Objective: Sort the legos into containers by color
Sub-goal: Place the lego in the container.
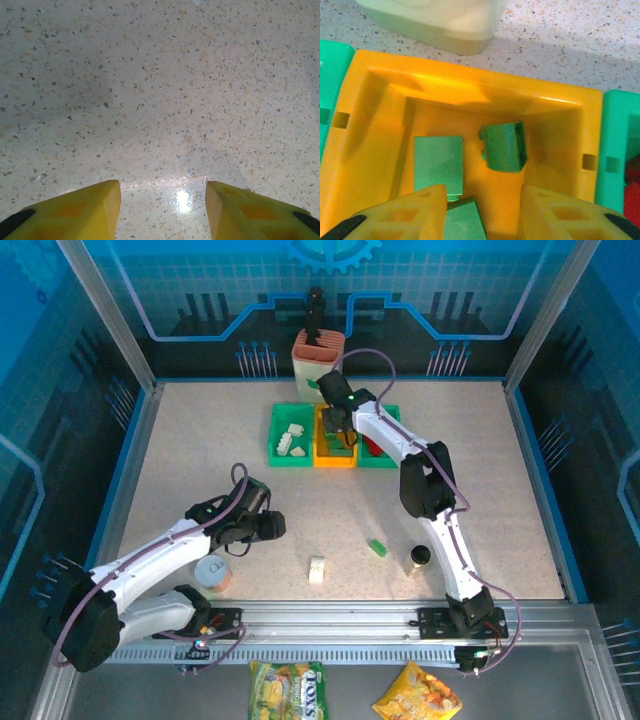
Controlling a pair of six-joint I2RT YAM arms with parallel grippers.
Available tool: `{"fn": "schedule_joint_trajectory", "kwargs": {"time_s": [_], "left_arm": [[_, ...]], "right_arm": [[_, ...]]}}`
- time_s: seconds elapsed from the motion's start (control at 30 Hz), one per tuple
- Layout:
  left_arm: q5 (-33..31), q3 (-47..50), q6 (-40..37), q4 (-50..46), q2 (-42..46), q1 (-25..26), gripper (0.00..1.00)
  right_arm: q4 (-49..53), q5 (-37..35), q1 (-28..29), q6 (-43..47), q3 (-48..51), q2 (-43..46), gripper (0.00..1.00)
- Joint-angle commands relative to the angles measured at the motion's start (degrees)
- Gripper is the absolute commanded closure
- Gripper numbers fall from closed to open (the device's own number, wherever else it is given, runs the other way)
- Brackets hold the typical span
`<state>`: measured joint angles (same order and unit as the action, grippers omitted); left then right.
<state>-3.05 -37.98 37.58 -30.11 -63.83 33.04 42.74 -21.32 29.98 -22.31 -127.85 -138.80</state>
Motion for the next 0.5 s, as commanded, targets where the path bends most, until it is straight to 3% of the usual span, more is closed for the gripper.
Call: {"fn": "schedule_joint_trajectory", "kwargs": {"time_s": [0.0, 0.23, 0.47], "left_arm": [[1.99, -0.18, 0.3, 0.66, -1.16, -0.42, 0.51], [2.51, -2.13, -0.31, 0.65, -4.68, 0.42, 0.51], [1.78, -4.64, 0.08, 0.13, -7.78, 3.28, 0.51]], "right_arm": [[0.47, -1.68, 0.34, -0.35, 1.34, 4.61, 0.56], [-0.55, -0.65, 0.91, -1.05, 6.12, 10.35, 0.56], [-4.95, 0.75, 0.94, -2.45, 18.04, 19.27, 0.55]]}}
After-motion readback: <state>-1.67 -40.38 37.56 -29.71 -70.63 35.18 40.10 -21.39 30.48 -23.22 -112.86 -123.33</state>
